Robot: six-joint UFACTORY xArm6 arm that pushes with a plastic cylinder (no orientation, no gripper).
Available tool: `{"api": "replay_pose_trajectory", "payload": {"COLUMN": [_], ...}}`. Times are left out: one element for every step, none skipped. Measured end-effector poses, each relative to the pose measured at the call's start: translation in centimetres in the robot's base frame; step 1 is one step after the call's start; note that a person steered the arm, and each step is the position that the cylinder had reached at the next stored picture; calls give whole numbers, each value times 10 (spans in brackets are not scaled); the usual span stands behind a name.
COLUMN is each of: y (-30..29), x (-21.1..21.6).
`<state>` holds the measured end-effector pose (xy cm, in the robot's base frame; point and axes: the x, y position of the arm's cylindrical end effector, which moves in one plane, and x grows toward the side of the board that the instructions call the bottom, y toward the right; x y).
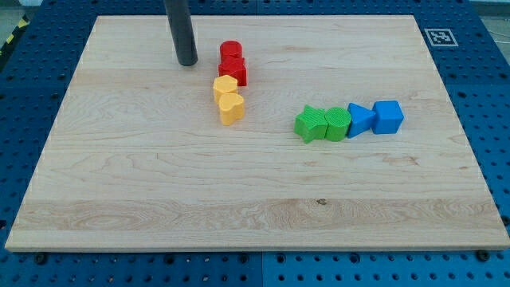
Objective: Move the arm left beside the red star
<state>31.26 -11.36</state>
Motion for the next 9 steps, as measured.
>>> {"api": "replay_pose_trajectory", "payload": {"y": [0, 1, 13, 18, 19, 25, 26, 27, 27], "x": [0, 0, 2, 4, 14, 21, 21, 21, 21]}}
